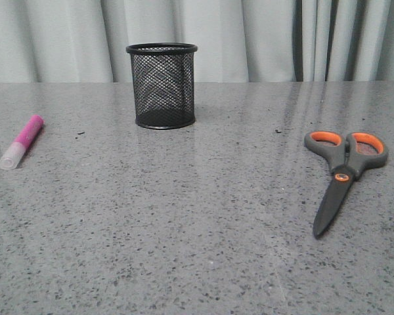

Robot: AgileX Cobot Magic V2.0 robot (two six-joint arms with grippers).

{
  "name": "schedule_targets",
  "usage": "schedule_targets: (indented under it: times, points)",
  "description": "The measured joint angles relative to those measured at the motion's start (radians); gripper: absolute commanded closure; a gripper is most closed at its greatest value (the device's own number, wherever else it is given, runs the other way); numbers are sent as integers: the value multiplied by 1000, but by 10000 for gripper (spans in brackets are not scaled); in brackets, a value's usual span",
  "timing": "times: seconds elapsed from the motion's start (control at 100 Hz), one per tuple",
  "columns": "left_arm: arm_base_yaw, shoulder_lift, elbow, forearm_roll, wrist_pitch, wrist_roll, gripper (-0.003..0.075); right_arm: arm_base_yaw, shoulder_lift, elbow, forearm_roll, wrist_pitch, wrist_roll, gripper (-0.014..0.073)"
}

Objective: Put pen and scissors into bin
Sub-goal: 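Move the left gripper toward the pink highlighter pen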

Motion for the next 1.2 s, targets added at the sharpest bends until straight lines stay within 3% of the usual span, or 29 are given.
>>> schedule_targets:
  times: [0.77, 0.86, 0.99, 1.08, 1.2]
  points:
    - [0, 0, 0, 0, 0, 0, 739, 0, 0, 0, -2, -7, 0, 662]
    - [0, 0, 0, 0, 0, 0, 739, 0, 0, 0, -4, -63, 0, 662]
    - [0, 0, 0, -3, -8, 0, 739, 0, 0, 0, 85, -284, 0, 662]
    - [0, 0, 0, -105, -65, -2, 739, 0, 0, 0, 148, -442, 0, 662]
    - [0, 0, 0, -423, -225, -4, 739, 0, 0, 0, 207, -500, 13, 662]
